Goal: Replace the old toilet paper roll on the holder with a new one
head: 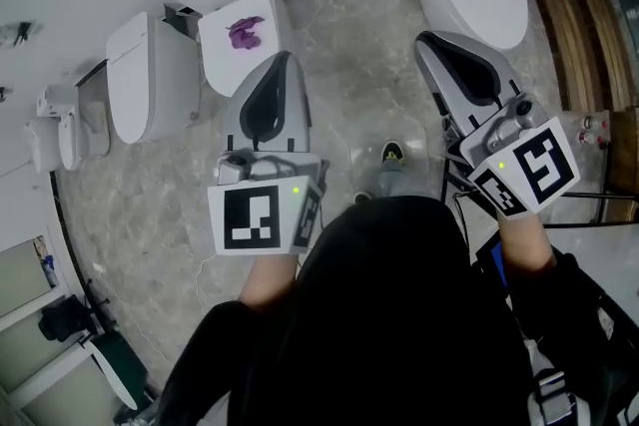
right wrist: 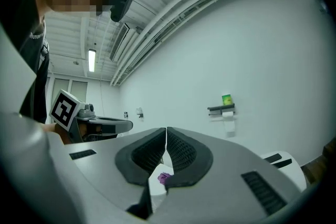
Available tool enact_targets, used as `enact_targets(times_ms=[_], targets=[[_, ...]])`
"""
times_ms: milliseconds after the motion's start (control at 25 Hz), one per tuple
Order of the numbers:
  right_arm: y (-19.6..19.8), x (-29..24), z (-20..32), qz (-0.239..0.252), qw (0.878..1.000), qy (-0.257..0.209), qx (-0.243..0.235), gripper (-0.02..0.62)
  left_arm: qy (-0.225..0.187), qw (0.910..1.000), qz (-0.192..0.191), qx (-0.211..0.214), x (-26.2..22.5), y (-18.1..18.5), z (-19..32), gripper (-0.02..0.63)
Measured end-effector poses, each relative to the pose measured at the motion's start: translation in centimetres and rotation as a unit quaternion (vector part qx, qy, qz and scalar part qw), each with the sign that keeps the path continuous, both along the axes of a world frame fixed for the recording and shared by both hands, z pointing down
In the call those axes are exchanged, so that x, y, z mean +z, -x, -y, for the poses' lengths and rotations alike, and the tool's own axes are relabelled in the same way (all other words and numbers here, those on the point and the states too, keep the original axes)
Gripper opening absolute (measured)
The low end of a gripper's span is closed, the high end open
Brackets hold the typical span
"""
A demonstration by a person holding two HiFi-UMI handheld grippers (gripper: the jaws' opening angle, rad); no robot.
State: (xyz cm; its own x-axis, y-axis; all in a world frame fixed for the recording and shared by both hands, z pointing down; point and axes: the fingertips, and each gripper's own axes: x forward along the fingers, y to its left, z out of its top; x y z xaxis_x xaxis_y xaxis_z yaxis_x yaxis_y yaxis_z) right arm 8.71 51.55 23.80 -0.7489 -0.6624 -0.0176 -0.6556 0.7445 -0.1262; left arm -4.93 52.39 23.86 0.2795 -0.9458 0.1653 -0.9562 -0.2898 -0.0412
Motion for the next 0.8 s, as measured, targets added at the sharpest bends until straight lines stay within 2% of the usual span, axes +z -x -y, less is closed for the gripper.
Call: enact_targets(times_ms=[200,440,800], targets=[[-0.5,0.7,2.8,0.018,1.0,0.005,-0.021,0.018,0.004,0.9999,0.012,0.004,0.3,-2.0,2.3,0.02],[-1.1,0.6,4.4,0.039,0.999,0.005,-0.008,0.018,-0.011,0.9997,0.013,0.015,-0.1,-3.2,3.0,0.02],[-1.2,1.0,5.9,0.026,1.0,0.001,-0.002,0.018,-0.008,0.9998,0.002,0.018,0.2,-3.2,4.9,0.02]])
